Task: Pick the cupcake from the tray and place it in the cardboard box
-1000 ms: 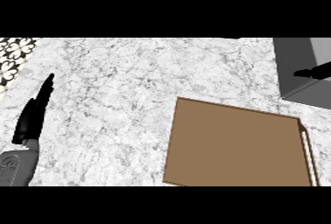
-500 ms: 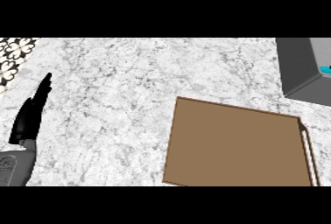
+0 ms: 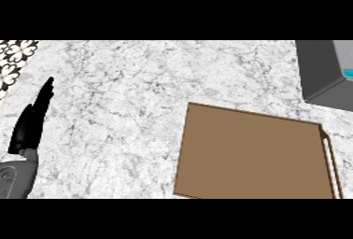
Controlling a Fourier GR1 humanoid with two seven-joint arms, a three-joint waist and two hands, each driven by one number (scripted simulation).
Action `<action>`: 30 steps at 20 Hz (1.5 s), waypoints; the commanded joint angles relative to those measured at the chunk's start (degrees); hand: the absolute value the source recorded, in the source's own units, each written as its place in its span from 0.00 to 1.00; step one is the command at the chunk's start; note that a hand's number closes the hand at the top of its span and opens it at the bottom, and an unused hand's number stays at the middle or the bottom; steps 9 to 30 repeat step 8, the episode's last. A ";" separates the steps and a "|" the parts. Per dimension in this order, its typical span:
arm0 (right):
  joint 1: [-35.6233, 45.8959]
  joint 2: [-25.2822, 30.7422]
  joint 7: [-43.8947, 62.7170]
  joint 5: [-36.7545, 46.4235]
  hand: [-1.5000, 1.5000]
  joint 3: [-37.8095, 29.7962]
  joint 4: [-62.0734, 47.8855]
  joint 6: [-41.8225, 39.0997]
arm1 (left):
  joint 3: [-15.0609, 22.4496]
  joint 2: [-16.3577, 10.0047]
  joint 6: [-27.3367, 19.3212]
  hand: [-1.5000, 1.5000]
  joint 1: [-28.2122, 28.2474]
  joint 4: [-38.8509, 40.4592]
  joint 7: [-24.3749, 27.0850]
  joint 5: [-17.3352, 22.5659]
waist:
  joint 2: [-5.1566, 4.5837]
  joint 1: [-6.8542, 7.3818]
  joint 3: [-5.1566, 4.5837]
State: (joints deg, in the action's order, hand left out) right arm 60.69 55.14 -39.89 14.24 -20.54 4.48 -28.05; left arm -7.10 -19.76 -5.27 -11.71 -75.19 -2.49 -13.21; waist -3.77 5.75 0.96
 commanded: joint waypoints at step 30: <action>-5.75 4.66 -4.43 0.73 0.00 1.06 2.44 -8.06 | -0.64 0.20 -0.15 0.50 0.52 -0.12 0.15 0.59 | -0.48 -0.71 0.49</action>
